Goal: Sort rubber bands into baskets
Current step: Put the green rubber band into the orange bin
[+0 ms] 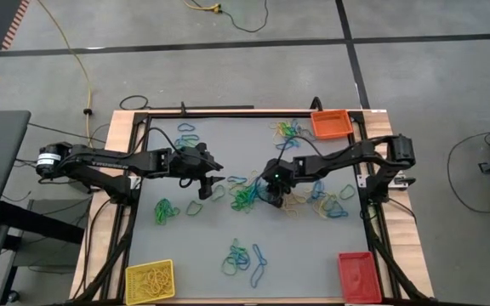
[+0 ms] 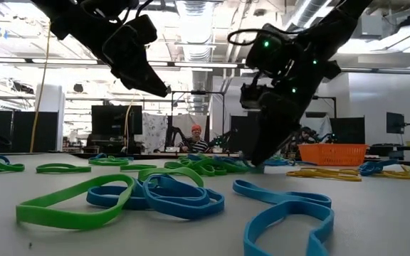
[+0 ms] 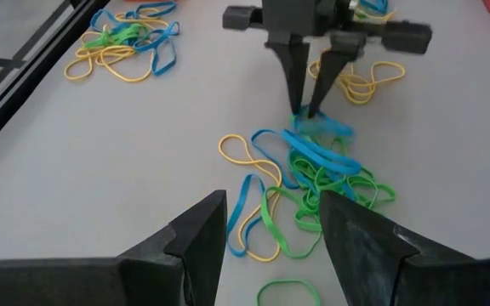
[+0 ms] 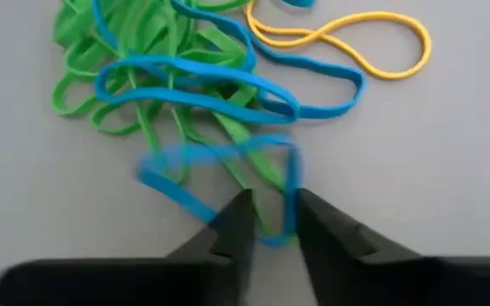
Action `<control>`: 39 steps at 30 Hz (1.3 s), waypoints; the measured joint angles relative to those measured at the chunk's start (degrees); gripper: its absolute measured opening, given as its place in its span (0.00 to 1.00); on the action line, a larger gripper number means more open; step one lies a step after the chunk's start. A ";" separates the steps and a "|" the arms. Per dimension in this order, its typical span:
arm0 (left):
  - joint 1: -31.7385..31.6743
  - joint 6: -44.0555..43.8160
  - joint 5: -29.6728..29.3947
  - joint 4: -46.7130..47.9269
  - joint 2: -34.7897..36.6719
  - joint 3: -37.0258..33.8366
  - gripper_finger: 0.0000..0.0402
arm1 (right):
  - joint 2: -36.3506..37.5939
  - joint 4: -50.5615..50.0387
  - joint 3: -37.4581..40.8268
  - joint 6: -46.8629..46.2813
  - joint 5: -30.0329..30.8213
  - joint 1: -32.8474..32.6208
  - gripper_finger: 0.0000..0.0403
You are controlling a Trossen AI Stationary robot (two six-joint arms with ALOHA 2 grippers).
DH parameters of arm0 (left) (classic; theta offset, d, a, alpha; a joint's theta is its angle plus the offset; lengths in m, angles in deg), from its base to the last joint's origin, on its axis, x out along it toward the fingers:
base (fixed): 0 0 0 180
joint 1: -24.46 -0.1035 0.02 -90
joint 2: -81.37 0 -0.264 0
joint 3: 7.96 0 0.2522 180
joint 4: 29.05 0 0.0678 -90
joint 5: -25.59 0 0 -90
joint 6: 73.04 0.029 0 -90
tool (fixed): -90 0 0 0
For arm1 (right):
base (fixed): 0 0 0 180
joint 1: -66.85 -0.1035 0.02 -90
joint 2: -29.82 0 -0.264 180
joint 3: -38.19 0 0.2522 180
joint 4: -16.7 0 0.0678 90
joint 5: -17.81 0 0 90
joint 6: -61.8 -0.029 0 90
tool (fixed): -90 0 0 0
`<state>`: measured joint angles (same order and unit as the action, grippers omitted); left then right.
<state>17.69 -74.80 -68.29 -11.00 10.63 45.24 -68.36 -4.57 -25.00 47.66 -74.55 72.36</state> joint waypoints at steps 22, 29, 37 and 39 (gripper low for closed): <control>0.00 0.00 0.00 0.67 0.00 0.00 0.44 | 3.20 -5.50 0.00 -0.73 -0.02 -0.28 0.30; 0.00 0.00 0.00 0.66 0.00 0.00 0.44 | 1.42 -5.10 0.02 -4.16 -0.02 -0.28 0.45; 0.00 0.00 0.01 1.18 0.00 0.00 0.44 | -0.88 -5.20 -0.15 -4.83 0.53 -0.25 0.47; 0.00 0.00 0.00 1.21 0.00 0.00 0.44 | -0.20 -5.30 -0.03 -4.78 0.65 -0.23 0.47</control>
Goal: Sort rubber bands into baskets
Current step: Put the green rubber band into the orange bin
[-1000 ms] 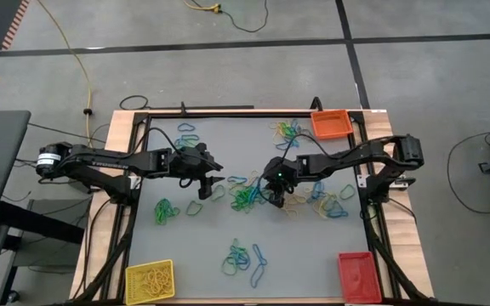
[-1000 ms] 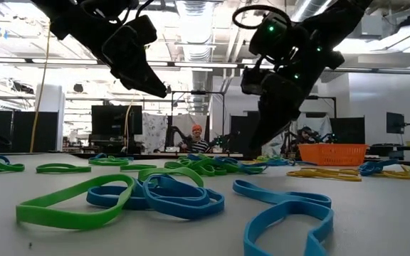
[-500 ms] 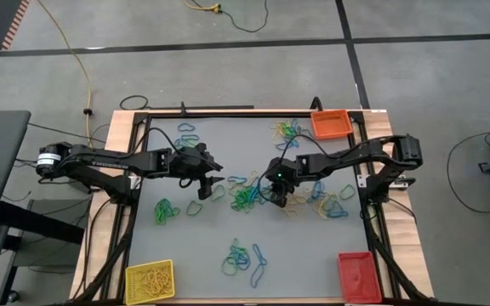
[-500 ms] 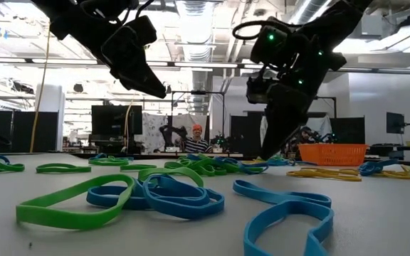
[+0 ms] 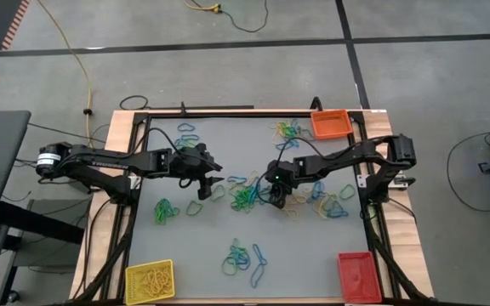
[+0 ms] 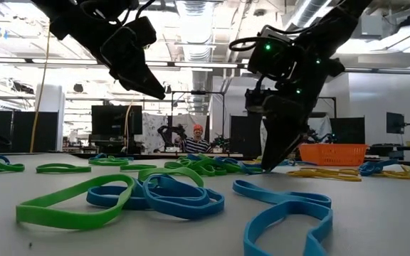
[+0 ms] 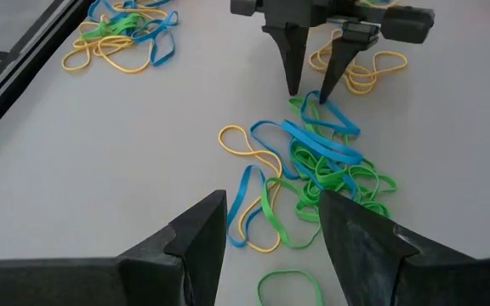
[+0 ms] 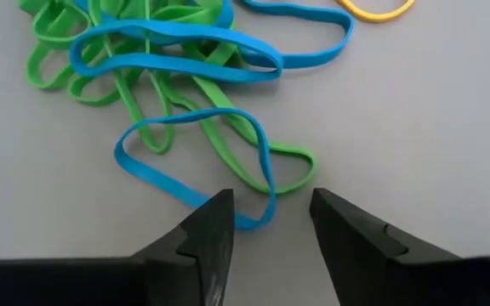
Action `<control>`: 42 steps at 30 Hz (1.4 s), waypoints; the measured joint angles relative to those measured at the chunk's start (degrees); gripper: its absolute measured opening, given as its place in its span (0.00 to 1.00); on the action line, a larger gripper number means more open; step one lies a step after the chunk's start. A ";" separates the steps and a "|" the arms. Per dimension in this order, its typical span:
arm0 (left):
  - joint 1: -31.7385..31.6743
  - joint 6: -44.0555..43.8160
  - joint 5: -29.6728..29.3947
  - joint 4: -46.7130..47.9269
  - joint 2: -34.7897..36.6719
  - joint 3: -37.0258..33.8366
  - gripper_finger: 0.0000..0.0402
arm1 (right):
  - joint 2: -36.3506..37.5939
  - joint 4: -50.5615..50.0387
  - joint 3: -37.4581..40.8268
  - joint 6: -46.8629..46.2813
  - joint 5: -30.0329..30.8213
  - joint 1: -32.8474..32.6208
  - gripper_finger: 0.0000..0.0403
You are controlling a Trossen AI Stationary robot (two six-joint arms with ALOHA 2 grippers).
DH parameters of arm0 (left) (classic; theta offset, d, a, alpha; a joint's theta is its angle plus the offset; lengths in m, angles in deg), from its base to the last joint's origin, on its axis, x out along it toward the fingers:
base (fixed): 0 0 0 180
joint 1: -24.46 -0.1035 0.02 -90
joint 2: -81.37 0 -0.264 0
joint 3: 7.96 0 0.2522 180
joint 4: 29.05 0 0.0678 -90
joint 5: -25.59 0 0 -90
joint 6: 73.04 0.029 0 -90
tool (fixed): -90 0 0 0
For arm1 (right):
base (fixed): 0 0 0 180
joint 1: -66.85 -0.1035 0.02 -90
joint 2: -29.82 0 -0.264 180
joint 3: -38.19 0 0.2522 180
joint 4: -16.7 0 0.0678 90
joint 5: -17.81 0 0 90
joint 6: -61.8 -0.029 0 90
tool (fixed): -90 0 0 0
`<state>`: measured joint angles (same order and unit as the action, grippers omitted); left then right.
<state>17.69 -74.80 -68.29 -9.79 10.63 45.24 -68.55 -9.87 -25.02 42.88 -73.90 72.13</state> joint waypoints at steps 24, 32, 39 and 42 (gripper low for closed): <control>0.00 0.00 0.00 0.21 0.00 0.00 0.44 | 1.14 12.97 -1.77 8.88 -1.48 -7.53 0.46; 0.00 0.00 0.00 0.24 0.00 0.00 0.44 | -5.38 16.48 -1.79 8.36 -1.49 -8.17 0.46; 0.00 0.00 0.01 0.24 0.00 0.00 0.44 | -8.71 15.98 -3.48 6.95 -1.45 -5.45 0.46; 0.00 0.00 0.00 0.26 0.00 0.00 0.44 | -8.11 15.44 -3.73 7.19 -1.44 -5.56 0.46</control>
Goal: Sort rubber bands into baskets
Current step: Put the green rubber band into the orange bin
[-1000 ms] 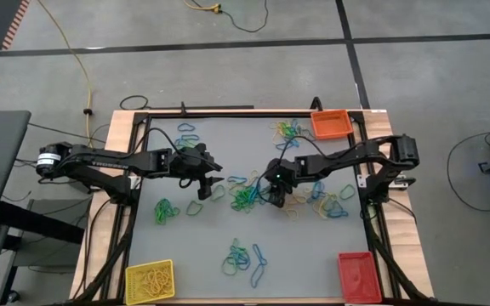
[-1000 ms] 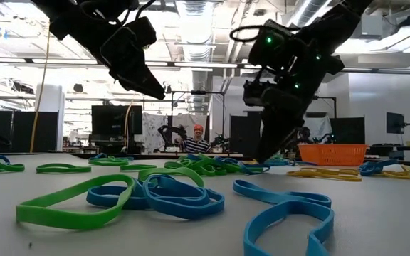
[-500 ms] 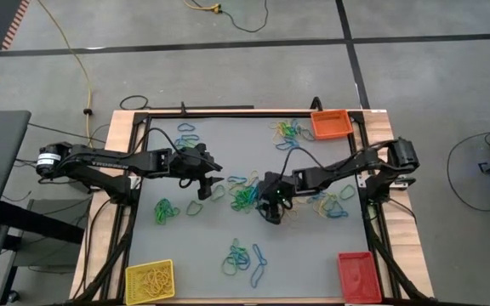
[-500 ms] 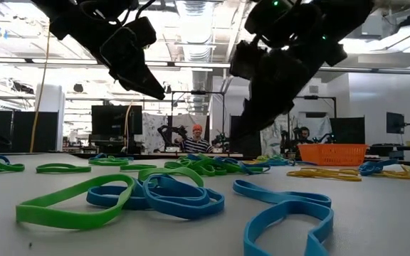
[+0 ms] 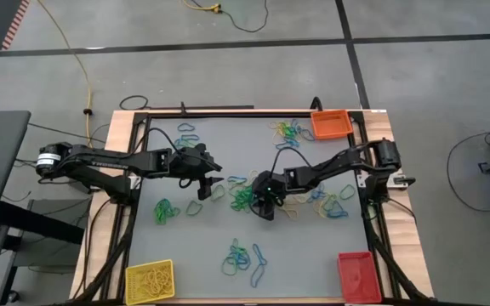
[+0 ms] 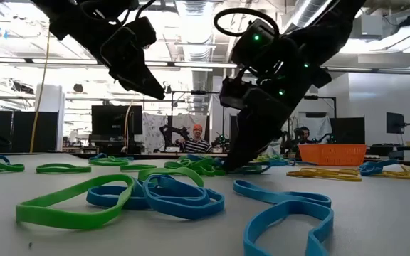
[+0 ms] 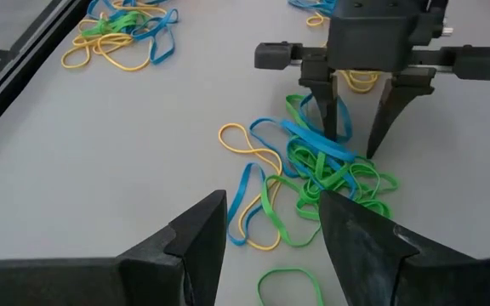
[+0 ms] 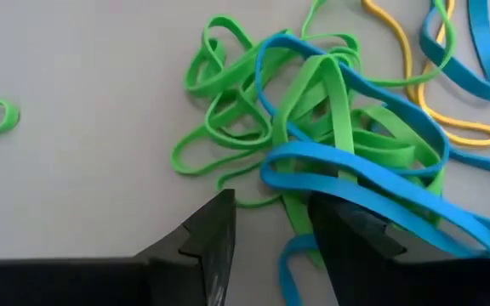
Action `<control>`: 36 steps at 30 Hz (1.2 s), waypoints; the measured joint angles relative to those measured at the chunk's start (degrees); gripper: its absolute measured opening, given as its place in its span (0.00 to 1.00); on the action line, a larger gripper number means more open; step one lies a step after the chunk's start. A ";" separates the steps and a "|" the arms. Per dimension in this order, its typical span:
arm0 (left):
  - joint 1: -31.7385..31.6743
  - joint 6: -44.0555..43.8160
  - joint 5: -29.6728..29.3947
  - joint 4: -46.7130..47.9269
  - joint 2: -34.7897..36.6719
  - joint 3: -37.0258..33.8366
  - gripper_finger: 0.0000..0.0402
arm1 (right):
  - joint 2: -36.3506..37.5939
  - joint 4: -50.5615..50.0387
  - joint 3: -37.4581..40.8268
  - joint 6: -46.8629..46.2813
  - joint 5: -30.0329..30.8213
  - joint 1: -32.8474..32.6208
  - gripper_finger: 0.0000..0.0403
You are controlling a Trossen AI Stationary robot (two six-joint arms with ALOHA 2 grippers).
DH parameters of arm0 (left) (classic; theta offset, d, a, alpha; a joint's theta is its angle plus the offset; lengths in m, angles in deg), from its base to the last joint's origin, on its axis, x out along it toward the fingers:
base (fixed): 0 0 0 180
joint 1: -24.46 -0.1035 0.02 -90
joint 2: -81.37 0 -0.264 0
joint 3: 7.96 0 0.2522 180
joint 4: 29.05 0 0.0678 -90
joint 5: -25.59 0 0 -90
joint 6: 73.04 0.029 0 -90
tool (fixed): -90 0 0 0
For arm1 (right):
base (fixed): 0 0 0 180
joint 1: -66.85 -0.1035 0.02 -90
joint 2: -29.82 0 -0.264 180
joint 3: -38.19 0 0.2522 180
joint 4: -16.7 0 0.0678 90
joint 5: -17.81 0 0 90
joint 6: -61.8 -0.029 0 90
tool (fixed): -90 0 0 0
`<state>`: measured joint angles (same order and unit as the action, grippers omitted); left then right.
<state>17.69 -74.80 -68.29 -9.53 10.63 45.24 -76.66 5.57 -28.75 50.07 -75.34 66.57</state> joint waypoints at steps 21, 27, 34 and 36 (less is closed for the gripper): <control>0.00 0.00 0.02 -0.02 0.00 0.00 0.44 | 3.81 -5.51 0.04 2.59 3.16 0.01 0.37; 0.00 0.00 0.00 0.00 0.00 0.00 0.44 | 2.81 -4.08 0.04 3.21 2.12 -0.56 0.37; 0.00 0.00 0.02 0.44 0.00 0.00 0.44 | -0.46 -0.81 -0.15 3.20 1.76 -1.17 0.37; 0.00 0.00 0.00 0.68 0.00 0.00 0.44 | -1.00 -0.43 -0.15 2.95 1.91 -1.17 0.37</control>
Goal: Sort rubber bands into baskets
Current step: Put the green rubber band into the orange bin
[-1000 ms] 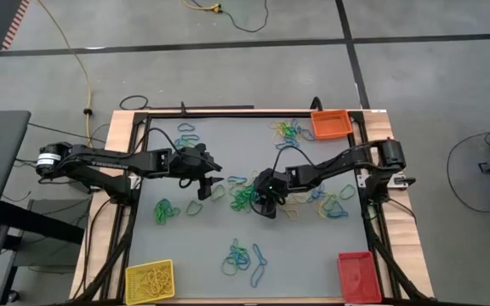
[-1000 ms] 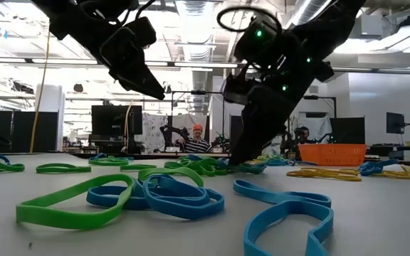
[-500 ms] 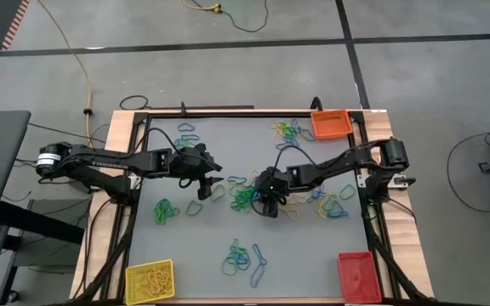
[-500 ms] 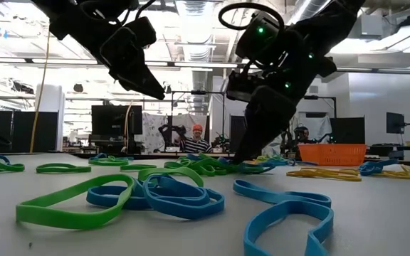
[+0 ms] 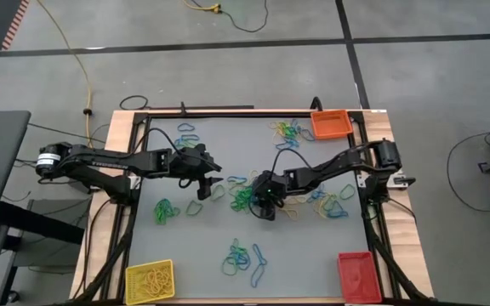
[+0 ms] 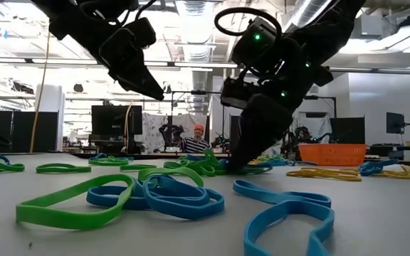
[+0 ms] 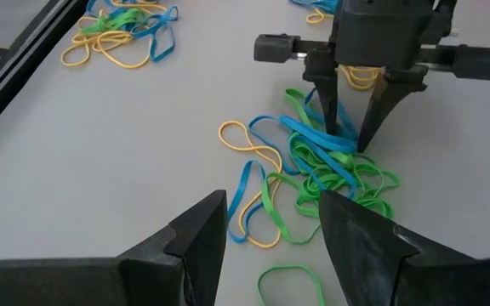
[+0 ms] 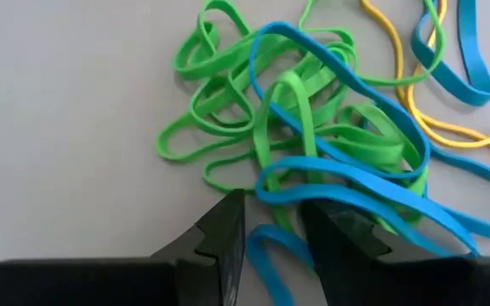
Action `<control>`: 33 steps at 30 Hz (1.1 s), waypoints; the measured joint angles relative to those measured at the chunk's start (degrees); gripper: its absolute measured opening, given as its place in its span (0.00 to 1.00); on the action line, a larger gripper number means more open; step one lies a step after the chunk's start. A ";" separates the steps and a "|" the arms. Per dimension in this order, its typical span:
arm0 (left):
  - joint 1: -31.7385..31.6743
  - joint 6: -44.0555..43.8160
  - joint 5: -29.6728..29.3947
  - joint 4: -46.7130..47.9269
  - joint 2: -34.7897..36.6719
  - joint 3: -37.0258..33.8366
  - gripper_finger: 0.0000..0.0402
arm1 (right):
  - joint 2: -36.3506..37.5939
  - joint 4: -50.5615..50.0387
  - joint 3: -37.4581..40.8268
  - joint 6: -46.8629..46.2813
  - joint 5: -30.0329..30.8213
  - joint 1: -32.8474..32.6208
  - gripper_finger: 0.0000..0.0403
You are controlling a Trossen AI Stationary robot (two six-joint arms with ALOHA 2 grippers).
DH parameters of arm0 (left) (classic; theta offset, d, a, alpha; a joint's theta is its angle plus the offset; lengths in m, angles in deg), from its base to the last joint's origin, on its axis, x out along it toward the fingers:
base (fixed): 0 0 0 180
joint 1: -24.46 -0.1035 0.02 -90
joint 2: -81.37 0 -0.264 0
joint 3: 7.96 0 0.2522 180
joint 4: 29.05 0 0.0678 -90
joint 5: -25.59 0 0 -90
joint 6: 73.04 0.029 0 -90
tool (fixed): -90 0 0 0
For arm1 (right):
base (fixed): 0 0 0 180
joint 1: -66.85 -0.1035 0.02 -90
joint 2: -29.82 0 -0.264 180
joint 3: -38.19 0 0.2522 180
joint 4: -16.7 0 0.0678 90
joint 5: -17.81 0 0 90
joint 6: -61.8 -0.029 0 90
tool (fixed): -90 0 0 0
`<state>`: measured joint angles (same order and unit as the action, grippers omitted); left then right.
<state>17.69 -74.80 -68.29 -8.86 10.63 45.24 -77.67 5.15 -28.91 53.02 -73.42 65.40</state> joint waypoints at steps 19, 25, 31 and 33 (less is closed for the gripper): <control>0.00 0.00 0.00 0.68 0.00 0.00 0.44 | 3.62 -18.91 -13.20 7.59 -0.40 -2.96 0.06; 0.00 0.00 0.00 0.68 0.00 0.00 0.44 | 13.33 -18.99 -14.26 7.76 -0.42 -3.86 0.05; 0.00 0.00 0.01 0.68 0.00 0.00 0.44 | 21.59 -20.18 -14.29 6.67 -0.43 -3.78 0.05; 0.00 0.00 0.00 0.68 0.00 0.00 0.44 | 22.91 -20.41 -14.32 6.21 -0.70 -3.78 0.06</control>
<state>17.69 -74.80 -68.28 -8.18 10.63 45.24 -54.76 -15.26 -43.22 59.23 -74.12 61.62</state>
